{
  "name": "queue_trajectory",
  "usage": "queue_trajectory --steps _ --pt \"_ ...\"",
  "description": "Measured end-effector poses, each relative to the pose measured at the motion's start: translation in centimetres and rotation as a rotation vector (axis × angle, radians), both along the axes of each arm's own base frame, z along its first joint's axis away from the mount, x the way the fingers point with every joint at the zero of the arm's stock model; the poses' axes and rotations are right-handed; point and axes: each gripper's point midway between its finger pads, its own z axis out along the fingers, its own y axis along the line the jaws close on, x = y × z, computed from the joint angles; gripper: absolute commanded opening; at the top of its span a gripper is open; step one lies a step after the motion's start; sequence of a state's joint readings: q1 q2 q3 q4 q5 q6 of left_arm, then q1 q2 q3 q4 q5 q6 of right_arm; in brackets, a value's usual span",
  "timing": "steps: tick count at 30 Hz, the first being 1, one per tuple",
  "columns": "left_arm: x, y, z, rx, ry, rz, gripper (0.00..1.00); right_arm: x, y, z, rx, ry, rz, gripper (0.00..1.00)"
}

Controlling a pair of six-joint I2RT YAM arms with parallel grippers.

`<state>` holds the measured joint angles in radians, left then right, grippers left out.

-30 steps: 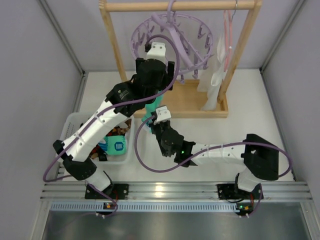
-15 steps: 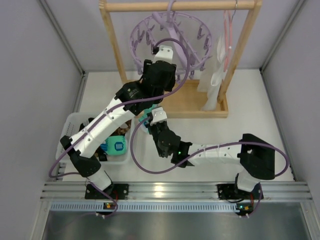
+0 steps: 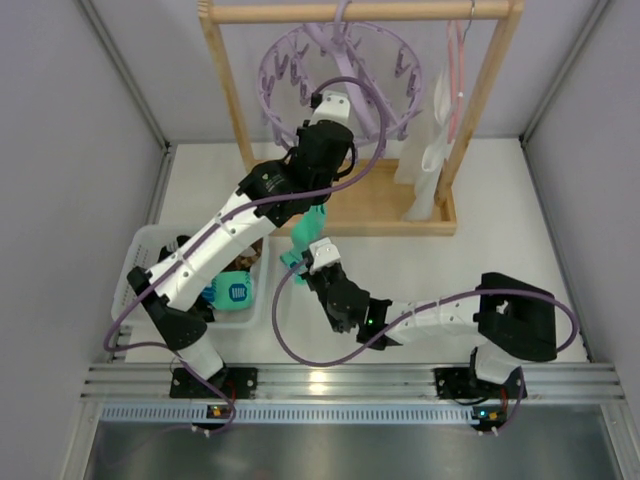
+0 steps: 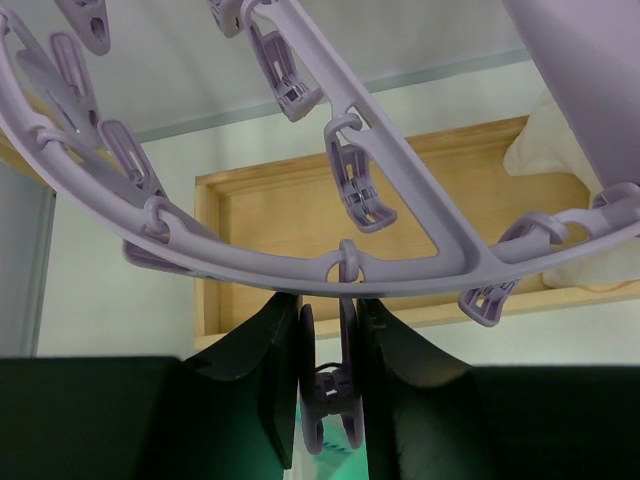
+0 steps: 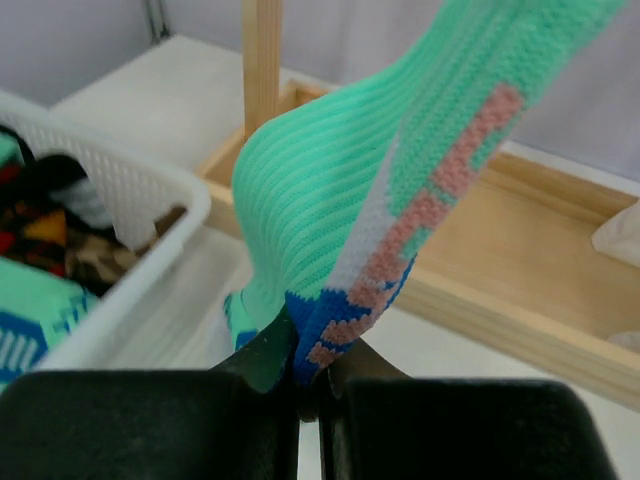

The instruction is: Remove the socks clipped to the hanger

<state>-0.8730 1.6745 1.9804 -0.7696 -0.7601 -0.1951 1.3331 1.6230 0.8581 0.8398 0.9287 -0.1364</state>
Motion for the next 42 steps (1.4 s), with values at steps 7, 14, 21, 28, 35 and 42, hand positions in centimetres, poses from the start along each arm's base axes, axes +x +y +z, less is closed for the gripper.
queue_trajectory --steps 7,14,21,28,35,42 --pt "0.1 -0.2 -0.2 -0.024 0.014 -0.015 0.62 -1.9 -4.2 -4.1 -0.034 0.055 0.065 0.00" --pt "-1.2 0.9 0.5 -0.081 0.011 -0.019 0.98 -2.3 -5.6 0.1 0.159 0.098 0.211 0.00" --pt "-6.9 8.9 3.8 -0.189 -0.081 0.064 0.98 -1.3 -5.0 1.7 0.163 0.147 0.371 0.00" --pt "-14.2 20.4 8.9 -0.409 -0.295 0.219 0.98 -2.2 1.4 10.7 0.197 0.087 0.644 0.00" --pt "-18.4 27.5 10.3 -0.517 -0.411 0.362 0.98 -2.8 11.0 14.9 0.181 0.041 0.878 0.00" --pt "-17.8 27.8 7.8 -0.443 -0.390 0.434 0.98 -0.5 24.2 2.5 0.014 0.235 0.981 0.00"
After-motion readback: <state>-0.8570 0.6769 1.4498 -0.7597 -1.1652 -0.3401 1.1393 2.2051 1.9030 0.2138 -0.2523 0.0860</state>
